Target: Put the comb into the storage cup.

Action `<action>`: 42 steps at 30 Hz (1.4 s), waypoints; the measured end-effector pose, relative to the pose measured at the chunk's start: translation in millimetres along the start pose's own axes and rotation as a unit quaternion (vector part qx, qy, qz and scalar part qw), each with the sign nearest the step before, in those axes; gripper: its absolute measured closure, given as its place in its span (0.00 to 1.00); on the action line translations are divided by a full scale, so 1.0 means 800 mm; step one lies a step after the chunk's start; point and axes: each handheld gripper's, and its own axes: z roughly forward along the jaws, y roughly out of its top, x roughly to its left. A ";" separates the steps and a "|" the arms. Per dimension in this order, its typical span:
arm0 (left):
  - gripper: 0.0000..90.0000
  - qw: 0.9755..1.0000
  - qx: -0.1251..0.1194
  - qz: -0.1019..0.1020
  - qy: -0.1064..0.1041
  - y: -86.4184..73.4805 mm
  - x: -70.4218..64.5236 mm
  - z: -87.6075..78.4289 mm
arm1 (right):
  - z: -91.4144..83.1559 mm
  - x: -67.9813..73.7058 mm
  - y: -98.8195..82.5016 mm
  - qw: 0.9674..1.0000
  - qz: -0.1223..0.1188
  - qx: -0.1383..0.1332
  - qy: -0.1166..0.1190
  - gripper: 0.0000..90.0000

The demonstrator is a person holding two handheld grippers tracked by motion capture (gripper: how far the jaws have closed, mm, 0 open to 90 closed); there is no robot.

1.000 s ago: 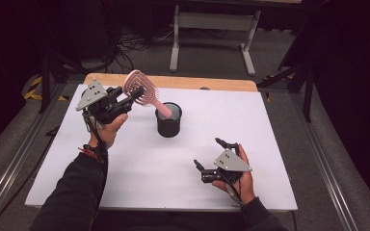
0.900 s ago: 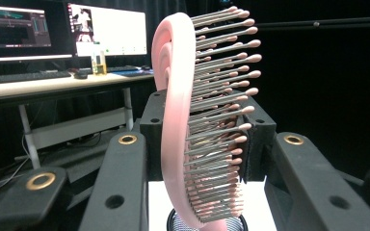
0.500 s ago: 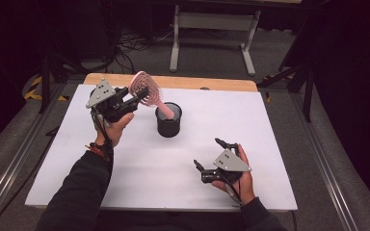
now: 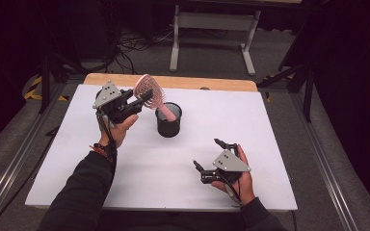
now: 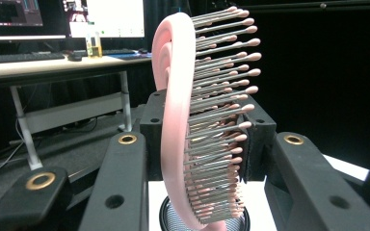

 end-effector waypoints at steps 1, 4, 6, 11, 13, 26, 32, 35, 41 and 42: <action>0.71 1.000 0.000 0.000 -0.002 -0.001 0.000 0.001 | 0.000 0.000 0.000 1.000 0.000 0.000 0.000 0.06; 0.71 1.000 0.002 -0.004 -0.002 -0.005 -0.001 0.004 | 0.000 0.000 0.000 1.000 0.000 0.000 0.000 0.06; 0.71 1.000 0.007 -0.002 -0.003 -0.007 -0.002 0.005 | 0.000 0.000 0.000 1.000 0.000 0.001 0.001 0.06; 0.71 1.000 0.013 -0.001 -0.006 -0.011 -0.005 0.009 | 0.000 0.001 0.000 1.000 -0.001 0.002 0.001 0.06; 0.71 1.000 0.012 -0.004 -0.008 -0.013 -0.006 0.011 | 0.000 0.000 0.000 1.000 0.000 0.002 0.001 0.06; 0.70 1.000 0.023 -0.014 -0.008 -0.028 -0.008 0.018 | 0.001 0.002 -0.001 1.000 -0.003 0.006 0.002 0.06; 0.70 0.999 0.024 -0.020 -0.007 -0.033 -0.008 0.021 | 0.001 0.002 -0.001 1.000 -0.005 0.008 0.001 0.06; 0.70 0.999 0.025 -0.022 -0.006 -0.036 -0.008 0.022 | 0.002 0.002 -0.001 1.000 -0.006 0.009 0.002 0.06; 0.70 0.999 0.032 -0.028 -0.006 -0.041 -0.008 0.024 | 0.002 0.003 0.000 1.000 -0.008 0.010 0.002 0.06; 0.70 0.999 0.032 -0.030 -0.006 -0.042 -0.008 0.025 | 0.002 0.003 0.000 1.000 -0.008 0.011 0.002 0.06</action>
